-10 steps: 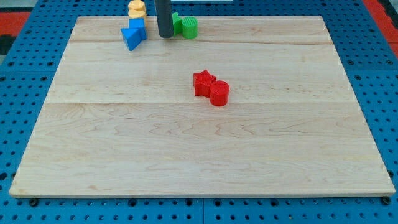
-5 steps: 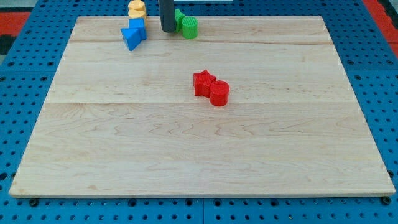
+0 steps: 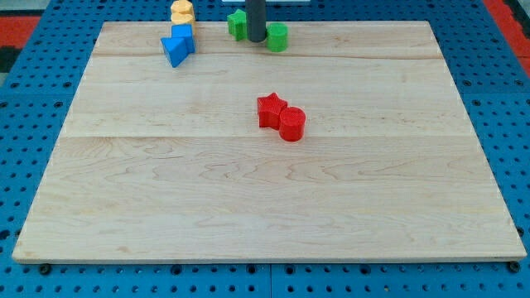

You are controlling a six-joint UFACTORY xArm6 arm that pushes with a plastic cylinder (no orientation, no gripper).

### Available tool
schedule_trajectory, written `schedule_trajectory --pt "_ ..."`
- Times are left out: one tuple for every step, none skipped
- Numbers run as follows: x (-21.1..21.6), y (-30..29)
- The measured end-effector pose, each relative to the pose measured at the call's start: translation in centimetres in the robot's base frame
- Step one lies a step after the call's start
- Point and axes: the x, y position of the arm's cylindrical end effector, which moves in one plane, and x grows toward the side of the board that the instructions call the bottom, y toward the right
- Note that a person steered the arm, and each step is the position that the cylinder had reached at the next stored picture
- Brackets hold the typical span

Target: Place green circle below green star

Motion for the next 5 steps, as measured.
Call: schedule_trajectory --pt "0.7 1.7" --pt "-0.7 3.2" --pt "-3.4 4.7" --pt "-3.6 7.6" --pt "-2.9 10.9"
